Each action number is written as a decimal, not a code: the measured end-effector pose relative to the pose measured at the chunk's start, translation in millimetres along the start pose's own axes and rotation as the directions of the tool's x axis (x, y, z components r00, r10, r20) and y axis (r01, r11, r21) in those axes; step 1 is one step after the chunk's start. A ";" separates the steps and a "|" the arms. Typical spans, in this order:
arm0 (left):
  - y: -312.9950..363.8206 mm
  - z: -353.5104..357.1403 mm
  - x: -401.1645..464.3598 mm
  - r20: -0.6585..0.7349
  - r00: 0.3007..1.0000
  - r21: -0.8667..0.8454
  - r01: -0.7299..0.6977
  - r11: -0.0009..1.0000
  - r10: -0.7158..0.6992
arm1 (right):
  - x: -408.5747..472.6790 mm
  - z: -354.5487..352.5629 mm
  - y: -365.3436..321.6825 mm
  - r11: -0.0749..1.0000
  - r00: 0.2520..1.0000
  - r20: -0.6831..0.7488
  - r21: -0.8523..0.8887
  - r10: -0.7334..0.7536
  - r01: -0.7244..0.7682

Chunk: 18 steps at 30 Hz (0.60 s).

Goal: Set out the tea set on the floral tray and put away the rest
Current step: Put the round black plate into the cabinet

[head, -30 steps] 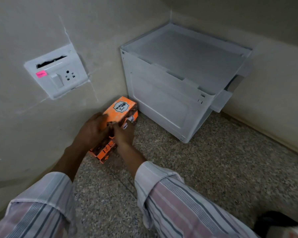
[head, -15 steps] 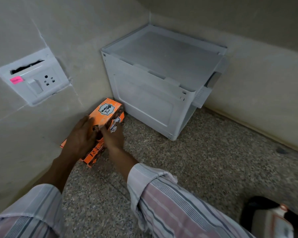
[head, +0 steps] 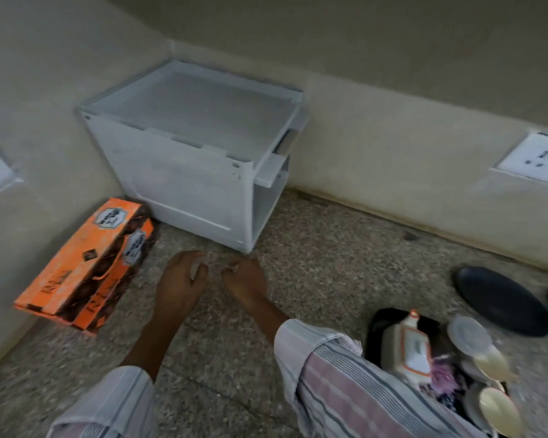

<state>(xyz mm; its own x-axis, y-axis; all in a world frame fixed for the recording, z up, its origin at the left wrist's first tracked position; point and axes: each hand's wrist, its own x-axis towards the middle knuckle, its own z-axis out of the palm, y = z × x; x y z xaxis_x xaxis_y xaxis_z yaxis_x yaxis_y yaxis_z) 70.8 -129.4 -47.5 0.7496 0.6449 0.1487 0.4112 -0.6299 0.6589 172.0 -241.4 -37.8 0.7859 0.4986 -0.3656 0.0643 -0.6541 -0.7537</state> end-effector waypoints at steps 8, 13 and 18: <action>68.2 64.2 2.5 0.137 0.990 -0.019 -0.035 0.999 0.037 | -7.3 -84.7 55.5 0.995 0.995 -0.096 -0.093 0.012 -0.021; 91.0 88.2 0.8 0.187 0.981 -0.032 -0.046 0.998 0.051 | -4.9 -99.5 69.9 0.997 0.993 -0.112 -0.055 0.039 -0.045; 109.2 100.0 2.2 0.186 0.979 -0.020 -0.085 0.996 0.088 | -4.3 -117.5 78.3 1.000 0.995 -0.104 -0.016 0.007 -0.009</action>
<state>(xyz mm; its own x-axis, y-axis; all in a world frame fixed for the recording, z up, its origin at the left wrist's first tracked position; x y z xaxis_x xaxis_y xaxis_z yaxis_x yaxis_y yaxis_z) 169.3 -240.0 -49.0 0.8662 0.4954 0.0659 0.3354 -0.6740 0.6582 245.9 -361.7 -31.1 0.8458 0.4325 -0.3122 0.0672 -0.6671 -0.7419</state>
